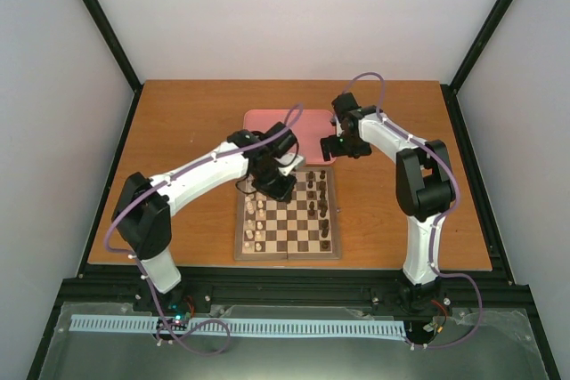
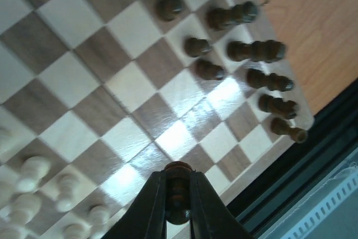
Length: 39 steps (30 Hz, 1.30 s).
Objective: Set up the chess pieces on the board
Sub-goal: Place the chess piece on the chessboard.
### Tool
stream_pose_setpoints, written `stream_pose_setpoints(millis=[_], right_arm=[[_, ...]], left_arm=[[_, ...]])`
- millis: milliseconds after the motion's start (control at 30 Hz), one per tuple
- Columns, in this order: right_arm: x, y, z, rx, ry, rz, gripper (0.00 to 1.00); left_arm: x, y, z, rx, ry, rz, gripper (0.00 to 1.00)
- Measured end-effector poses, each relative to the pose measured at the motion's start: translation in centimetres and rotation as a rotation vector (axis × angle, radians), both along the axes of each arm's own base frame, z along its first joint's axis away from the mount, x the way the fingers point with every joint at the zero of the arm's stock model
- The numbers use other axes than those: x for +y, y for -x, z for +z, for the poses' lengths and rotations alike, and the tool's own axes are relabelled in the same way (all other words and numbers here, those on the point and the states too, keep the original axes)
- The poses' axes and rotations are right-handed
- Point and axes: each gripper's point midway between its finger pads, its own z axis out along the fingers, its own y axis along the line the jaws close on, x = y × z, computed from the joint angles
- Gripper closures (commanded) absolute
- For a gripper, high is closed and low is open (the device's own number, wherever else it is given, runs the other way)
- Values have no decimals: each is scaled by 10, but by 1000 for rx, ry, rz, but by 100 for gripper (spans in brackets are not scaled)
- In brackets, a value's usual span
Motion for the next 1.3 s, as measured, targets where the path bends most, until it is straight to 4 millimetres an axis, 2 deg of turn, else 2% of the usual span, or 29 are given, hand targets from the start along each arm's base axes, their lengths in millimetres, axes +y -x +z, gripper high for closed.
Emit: stream_pose_setpoints(millis=[200,433,667,867,1133,1300], right_arm=[[0,-2,4,-23,5,7,0],[-3,-1,11,-48,8,4,0],[-6,4,10,-53,13,2,0],[-8,8,8,-53,16,1,0],[-7,6,9,-65,12,1,0],[-7,5,10,-67,10,1,0]], left_arm=[[-37,24,3,-37,32,-87,99],[-58,41,-6,-61,19,-127,99],[-64,39,-22,-70,-4,-107,99],[-67,46,-34,-68,-21,-112,99],[-69,50,-47,-59,-33,-112,99],[-69,50,-61,-42,-58,-114,99]])
